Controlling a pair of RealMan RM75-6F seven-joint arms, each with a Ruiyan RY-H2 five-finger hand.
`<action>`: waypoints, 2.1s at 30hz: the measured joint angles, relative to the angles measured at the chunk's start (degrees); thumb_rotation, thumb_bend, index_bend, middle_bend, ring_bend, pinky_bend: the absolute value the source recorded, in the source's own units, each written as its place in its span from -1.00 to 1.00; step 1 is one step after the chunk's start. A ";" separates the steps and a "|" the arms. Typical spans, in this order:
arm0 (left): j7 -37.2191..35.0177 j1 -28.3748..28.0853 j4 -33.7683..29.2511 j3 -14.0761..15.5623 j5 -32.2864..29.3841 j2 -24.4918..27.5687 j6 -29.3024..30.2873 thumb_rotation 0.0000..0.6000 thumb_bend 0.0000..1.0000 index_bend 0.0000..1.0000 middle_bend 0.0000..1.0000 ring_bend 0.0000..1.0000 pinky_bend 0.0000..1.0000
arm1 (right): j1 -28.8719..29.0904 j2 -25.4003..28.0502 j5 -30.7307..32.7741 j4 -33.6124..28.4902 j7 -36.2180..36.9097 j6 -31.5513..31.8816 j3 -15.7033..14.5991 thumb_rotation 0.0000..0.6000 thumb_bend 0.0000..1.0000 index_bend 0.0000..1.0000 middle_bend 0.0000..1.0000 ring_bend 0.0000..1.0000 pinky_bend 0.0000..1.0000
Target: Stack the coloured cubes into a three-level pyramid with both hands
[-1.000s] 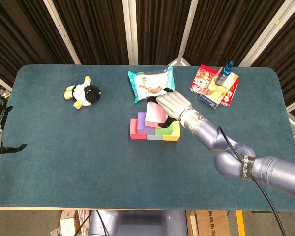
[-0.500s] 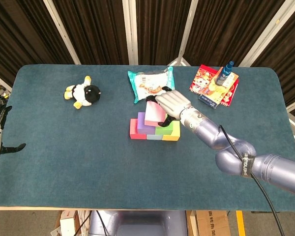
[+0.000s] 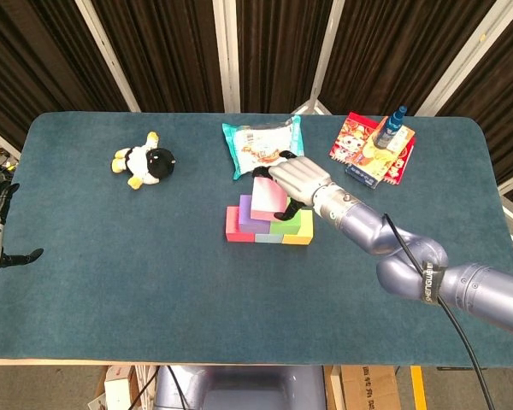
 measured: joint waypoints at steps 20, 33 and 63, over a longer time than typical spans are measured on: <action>1.56 -0.05 0.14 -0.02 -0.46 -0.81 0.74 1.00 -0.82 -1.00 -1.00 -1.00 -1.00 | -1.87 -0.88 -6.43 3.14 5.91 -3.79 1.29 1.00 -0.38 -0.63 0.00 -0.13 -0.90; 1.48 -0.02 0.31 -0.14 -0.54 -0.80 0.64 1.00 -0.82 -1.00 -1.00 -1.00 -1.00 | -2.09 -1.46 -8.89 3.88 8.33 -4.87 1.76 1.00 -0.38 -0.65 -0.02 -0.16 -0.90; 1.33 0.15 0.11 -0.30 -0.39 -0.58 0.67 1.00 -0.82 -1.00 -1.00 -1.00 -1.00 | 0.01 -1.76 -9.73 4.75 9.98 -5.70 -0.93 1.00 -0.38 -0.70 -0.10 -0.24 -0.90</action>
